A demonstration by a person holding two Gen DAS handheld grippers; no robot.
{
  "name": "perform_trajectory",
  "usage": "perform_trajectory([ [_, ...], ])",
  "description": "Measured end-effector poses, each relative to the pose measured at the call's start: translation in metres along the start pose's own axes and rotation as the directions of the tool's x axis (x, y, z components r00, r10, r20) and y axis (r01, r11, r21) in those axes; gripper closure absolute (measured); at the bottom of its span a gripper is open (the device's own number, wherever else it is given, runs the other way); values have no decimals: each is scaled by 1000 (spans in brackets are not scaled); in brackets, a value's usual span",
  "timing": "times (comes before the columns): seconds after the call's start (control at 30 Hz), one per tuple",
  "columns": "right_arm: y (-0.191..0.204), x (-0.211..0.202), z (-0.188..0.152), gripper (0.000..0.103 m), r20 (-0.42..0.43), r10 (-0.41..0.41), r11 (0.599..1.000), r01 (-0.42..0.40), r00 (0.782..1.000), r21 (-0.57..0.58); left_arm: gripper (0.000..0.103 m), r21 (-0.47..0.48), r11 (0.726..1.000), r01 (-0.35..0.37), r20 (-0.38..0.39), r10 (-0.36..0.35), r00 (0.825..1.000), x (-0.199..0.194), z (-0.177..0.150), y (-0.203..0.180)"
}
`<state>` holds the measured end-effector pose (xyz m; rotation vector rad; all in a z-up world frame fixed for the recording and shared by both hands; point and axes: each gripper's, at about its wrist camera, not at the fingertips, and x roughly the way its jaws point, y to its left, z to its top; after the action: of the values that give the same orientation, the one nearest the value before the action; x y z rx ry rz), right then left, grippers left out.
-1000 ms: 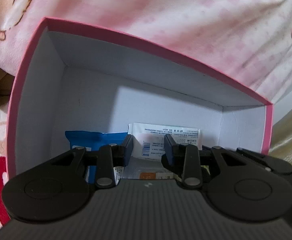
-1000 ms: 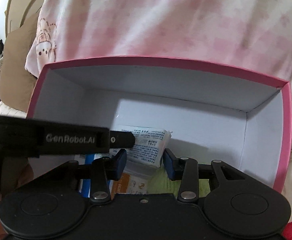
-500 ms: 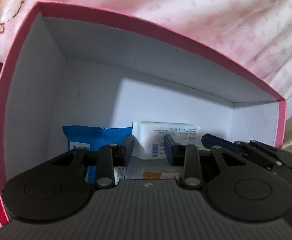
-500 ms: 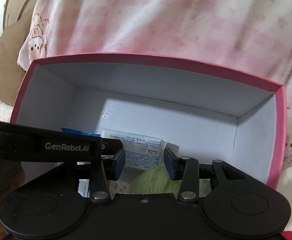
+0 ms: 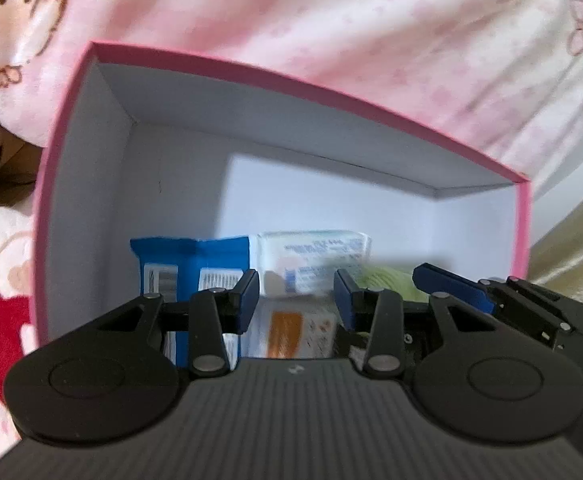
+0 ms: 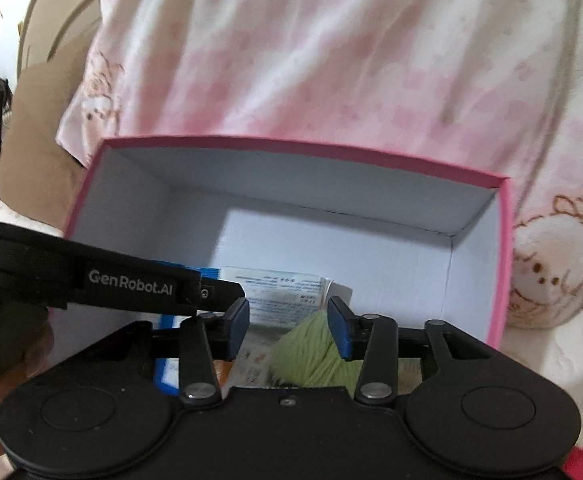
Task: Organize objects
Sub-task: 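Lower the sachet into the box beside the blue packet and open the left gripper, then withdraw the left gripper from the box toward the orange sponge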
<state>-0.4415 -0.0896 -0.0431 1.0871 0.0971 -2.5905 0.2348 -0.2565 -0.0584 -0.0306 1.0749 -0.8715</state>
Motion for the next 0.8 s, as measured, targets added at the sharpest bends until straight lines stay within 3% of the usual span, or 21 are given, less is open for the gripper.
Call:
perform_trajectory([
  [0.13,2,-33,-4,47,10,22,999,-22,1000,45,62,38,999,10,-5,-10,1000,-32,-14,-11],
  [0.27,0,-65,5,45,9,56,993,-57,998,101,62,75,997,27,-38,-25,999,-59,8,-3],
  [0.37,7,-93,7,43,13,84,990,-85,996,113,62,104,994,17,-42,-13,999,-90,1,0],
  [0.6,29,-151,6,37,-19,75,996,-74,997,55,55,224,974,-38,-6,40,999,-161,-16,-16],
  [0.8,63,-191,-7,30,-27,145,988,-147,989,-49,48,275,960,-52,17,50,999,-208,-37,-19],
])
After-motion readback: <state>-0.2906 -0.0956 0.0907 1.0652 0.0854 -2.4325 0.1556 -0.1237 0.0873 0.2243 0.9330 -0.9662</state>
